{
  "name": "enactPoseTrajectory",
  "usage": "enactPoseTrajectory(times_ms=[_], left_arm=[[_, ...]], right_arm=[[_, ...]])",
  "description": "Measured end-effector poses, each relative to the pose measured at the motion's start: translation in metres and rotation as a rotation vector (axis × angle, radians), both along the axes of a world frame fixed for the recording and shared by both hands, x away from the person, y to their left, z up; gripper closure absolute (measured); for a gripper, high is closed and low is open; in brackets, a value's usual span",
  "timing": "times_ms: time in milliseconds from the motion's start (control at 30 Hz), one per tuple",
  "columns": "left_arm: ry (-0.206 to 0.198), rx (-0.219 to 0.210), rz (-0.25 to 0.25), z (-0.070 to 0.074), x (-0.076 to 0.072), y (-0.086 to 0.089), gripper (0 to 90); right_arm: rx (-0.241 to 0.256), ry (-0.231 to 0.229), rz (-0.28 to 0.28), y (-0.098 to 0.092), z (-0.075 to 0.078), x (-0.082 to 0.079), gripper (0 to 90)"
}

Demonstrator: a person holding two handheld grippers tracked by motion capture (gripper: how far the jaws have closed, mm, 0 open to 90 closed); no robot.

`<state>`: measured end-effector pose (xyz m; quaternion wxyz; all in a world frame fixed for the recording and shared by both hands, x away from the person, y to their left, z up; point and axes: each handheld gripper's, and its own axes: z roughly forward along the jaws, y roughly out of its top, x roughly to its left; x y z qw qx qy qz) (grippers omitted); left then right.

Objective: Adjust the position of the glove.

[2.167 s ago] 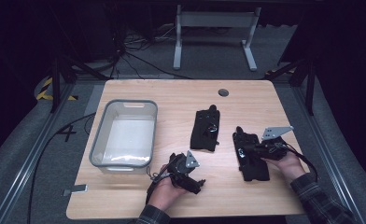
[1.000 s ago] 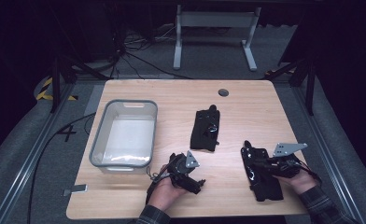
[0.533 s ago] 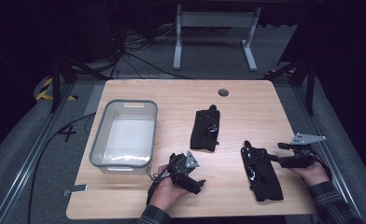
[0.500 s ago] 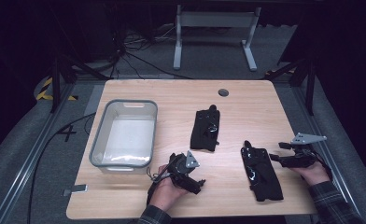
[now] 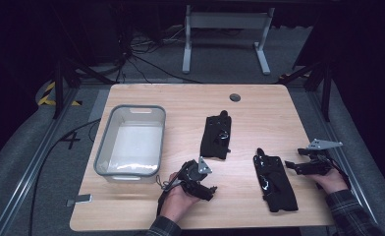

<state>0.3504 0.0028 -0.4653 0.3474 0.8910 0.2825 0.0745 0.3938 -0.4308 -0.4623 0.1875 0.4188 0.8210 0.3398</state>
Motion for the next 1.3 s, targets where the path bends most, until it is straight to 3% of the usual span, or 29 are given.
enactPoseTrajectory(times_ms=[100,200,433,600,800,1033,1300], left_arm=[[-0.003,0.002,0.006,0.003,0.001,-0.002,22.1],[-0.004,-0.028,0.013,0.011,0.004,-0.004,29.5],[0.019,-0.029,0.032,0.018,0.02,-0.011,62.8],[0.011,-0.039,0.049,0.024,0.031,-0.014,87.9],[-0.008,-0.048,0.058,0.03,0.046,-0.023,89.6],[0.005,-0.08,0.057,0.03,0.064,-0.034,89.6],[0.01,-0.072,0.034,0.024,0.083,-0.053,89.6]], right_arm=[[0.0,0.0,0.001,0.0,0.0,0.0,16.3],[0.0,0.002,0.002,0.0,0.0,0.0,16.2],[0.001,0.003,0.001,0.0,0.0,0.0,16.2],[0.0,0.002,0.002,0.0,0.0,0.0,16.1],[0.0,0.002,0.002,0.0,0.0,0.0,16.1],[0.0,0.002,0.002,0.0,0.0,0.0,16.0],[0.0,0.002,0.003,0.0,0.0,0.0,15.8]])
